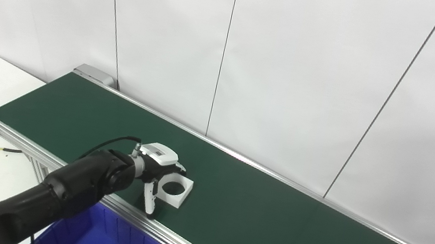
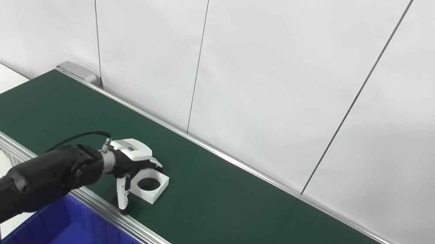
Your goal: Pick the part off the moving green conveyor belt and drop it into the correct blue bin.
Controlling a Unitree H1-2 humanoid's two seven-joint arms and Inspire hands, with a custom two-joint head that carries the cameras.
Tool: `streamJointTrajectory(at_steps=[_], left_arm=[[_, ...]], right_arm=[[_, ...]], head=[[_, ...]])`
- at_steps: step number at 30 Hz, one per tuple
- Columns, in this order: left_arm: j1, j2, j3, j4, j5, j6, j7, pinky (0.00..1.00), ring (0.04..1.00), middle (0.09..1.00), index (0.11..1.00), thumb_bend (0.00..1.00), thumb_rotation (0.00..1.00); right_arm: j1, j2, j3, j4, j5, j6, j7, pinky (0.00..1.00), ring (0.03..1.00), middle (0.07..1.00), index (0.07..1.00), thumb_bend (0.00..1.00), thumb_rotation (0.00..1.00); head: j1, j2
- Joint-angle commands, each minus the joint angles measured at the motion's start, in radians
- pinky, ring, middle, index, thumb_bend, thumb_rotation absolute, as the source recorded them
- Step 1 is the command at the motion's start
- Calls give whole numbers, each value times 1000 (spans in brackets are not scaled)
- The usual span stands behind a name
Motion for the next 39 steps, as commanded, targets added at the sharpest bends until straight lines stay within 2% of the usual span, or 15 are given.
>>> streamJointTrajectory(at_steps=[1, 8, 9, 12, 13, 14, 15, 17, 25, 39], left_arm=[[-20, -1, -5, -13, 16, 25, -7, 1000, 973, 941, 915, 954, 213], [-31, -32, -28, 38, 30, 20, 4, 1000, 959, 930, 908, 940, 214], [-32, -36, -30, 52, 29, 7, 27, 1000, 959, 929, 908, 939, 214], [-33, -44, -35, 95, 24, -43, 115, 1000, 896, 860, 846, 852, 139], [-33, -45, -34, 105, 20, -56, 134, 974, 828, 780, 786, 782, 79], [-35, -46, -28, 119, 10, -77, 163, 965, 805, 752, 765, 758, 59], [-36, -46, -24, 129, 3, -92, 183, 922, 739, 607, 602, 617, 24], [-43, -46, -24, 147, 7, -113, 223, 883, 689, 540, 477, 526, 3], [-59, -37, -21, 161, -4, -147, 261, 864, 659, 531, 450, 511, 0], [-40, -45, -12, 109, -8, -137, 257, 850, 633, 527, 448, 515, 0]], right_arm=[[0, 4, -2, -35, -5, -56, -2, 601, 702, 783, 846, 442, 742], [1, 6, 0, -37, -3, -56, -3, 600, 699, 783, 847, 444, 748], [1, 6, 1, -37, -6, -56, -5, 600, 698, 783, 847, 444, 748], [3, 8, 0, -39, -9, -56, -6, 601, 699, 783, 847, 455, 764], [4, 8, -1, -39, -8, -56, -5, 603, 703, 786, 848, 462, 768], [3, 8, -1, -38, -6, -56, -5, 604, 705, 787, 848, 465, 769], [3, 8, -1, -37, -6, -56, -5, 605, 704, 787, 848, 473, 773], [3, 8, -1, -38, -1, -56, -3, 606, 703, 788, 848, 471, 771], [7, 13, -5, -44, -7, -56, -2, 604, 701, 784, 846, 497, 783], [7, 4, -6, -47, -3, -56, -5, 594, 703, 784, 845, 497, 762]], head=[[0, 1], [-3, 4], [-5, 6], [-6, 7], [-6, 8], [-6, 8], [-6, 8], [-6, 8], [-10, 11], [-11, 16]])
